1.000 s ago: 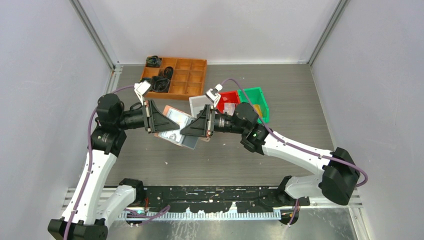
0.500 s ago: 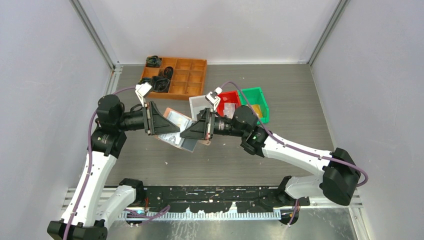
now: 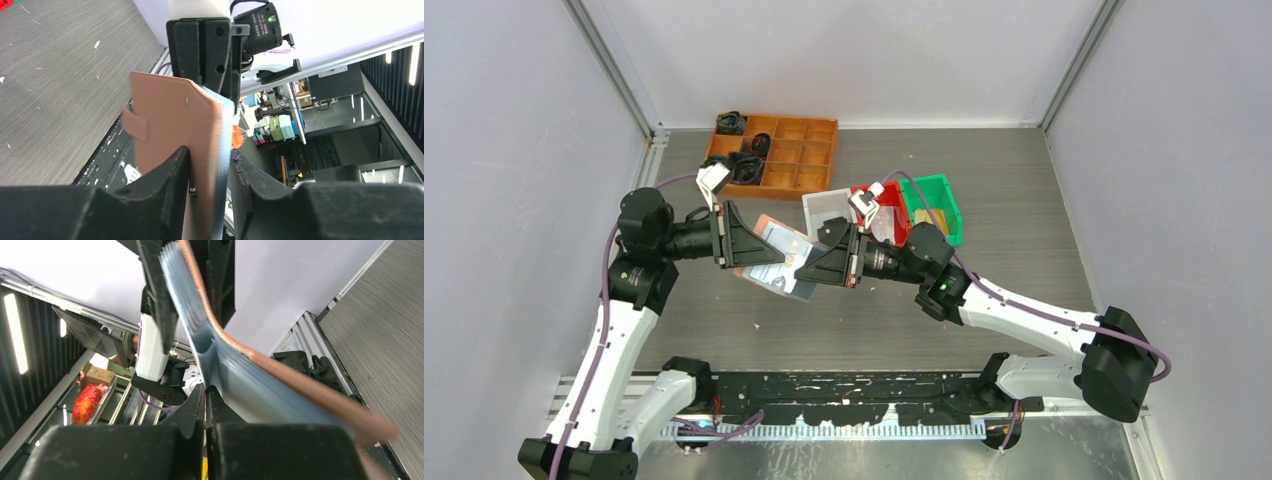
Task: Take the credit cards out of the card holder
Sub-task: Remove the credit card from the card holder.
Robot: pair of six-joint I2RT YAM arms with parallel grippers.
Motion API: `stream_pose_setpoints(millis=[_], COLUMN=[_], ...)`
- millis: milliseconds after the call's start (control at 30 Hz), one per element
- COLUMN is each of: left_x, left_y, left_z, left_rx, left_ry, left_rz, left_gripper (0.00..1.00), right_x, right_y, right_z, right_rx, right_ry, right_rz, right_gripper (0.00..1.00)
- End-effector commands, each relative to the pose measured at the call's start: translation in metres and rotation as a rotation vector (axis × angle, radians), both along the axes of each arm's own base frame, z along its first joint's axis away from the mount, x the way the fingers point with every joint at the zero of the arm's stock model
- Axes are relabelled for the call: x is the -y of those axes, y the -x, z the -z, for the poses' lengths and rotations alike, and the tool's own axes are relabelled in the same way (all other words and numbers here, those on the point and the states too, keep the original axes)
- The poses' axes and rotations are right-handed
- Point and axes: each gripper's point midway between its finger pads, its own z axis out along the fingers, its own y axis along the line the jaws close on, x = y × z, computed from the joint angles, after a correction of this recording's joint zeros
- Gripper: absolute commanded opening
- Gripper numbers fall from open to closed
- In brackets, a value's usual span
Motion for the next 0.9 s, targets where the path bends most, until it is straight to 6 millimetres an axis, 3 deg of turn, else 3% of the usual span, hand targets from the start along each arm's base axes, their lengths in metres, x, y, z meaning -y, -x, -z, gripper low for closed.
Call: stream_pose_setpoints(millis=[0,133,367,867], left_x=[-0.0020,-0.0020,-0.0028,-0.0034], left_y=[0.0187,0.0186,0.0136,0.0110], left_z=[-0.0352,-0.0348,-0.0328,-0.0370], left_rx=[0.143,0.144,0.144,0.148], left_ry=[0.041,0.040,0.038,0.043], left_rz=[0.061,0.061,0.043,0.023], left_gripper=[0.38,0.38,0.17,0.14], right_x=[0.0049,0.0049,0.0051,0.0116], right_y=[-0.0075,-0.0073,-0.0062,-0.0047], right_z=[0.0147,0.0160,0.0140,0.0173], right_rx=[-0.010,-0.012,-0.007,-0.022], right_ry=[0.034,0.037,0.031,-0.012], right_rz=[0.050,0.050,0.044,0.062], right_gripper=[0.01,0.01,0.01,0.01])
